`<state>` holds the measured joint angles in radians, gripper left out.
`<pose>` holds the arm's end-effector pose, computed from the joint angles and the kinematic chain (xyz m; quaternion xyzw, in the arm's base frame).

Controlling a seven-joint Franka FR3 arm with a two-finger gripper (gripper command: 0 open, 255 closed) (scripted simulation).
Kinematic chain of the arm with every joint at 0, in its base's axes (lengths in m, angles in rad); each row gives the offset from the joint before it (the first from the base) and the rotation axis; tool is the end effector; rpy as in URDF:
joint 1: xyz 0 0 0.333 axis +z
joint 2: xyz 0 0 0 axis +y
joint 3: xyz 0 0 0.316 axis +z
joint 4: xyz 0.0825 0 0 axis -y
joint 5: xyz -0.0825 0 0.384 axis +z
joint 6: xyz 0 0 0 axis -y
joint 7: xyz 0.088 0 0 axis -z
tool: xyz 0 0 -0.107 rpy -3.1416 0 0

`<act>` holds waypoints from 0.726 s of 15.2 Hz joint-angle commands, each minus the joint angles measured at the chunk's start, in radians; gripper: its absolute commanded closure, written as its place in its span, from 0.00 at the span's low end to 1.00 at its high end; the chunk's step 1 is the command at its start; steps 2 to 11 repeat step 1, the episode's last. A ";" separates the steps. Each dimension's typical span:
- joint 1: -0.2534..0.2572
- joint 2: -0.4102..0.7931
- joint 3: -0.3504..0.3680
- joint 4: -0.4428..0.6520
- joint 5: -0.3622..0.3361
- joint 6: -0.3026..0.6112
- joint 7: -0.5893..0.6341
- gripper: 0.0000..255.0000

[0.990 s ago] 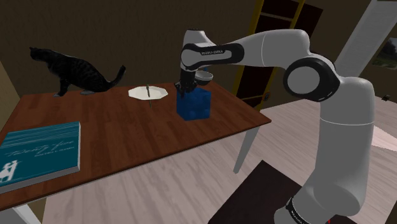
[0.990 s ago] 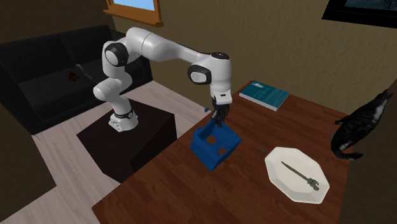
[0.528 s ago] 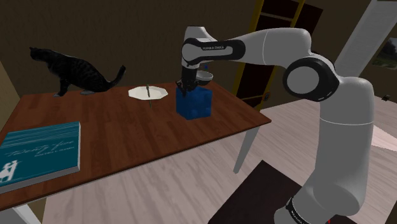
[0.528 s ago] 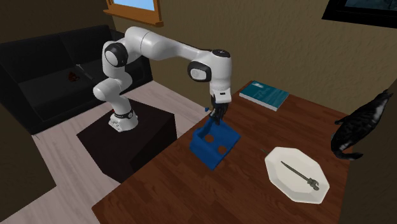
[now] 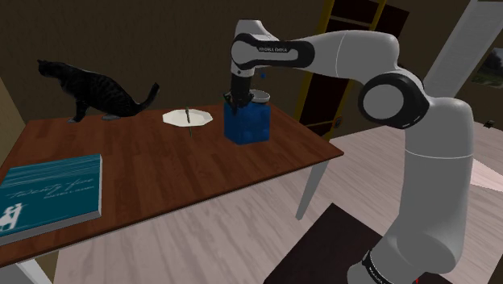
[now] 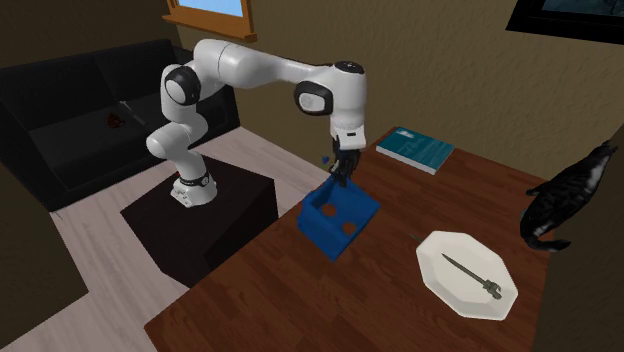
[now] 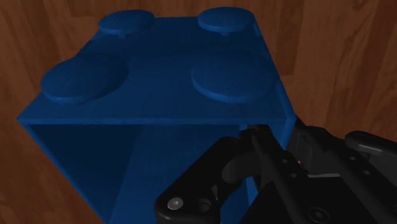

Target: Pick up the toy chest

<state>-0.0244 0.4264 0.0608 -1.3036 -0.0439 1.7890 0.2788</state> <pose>0.6920 0.0133 0.5060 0.9923 -0.1198 0.0309 0.0043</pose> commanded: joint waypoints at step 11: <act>0.001 -0.004 0.000 0.007 0.000 -0.009 0.001 1.00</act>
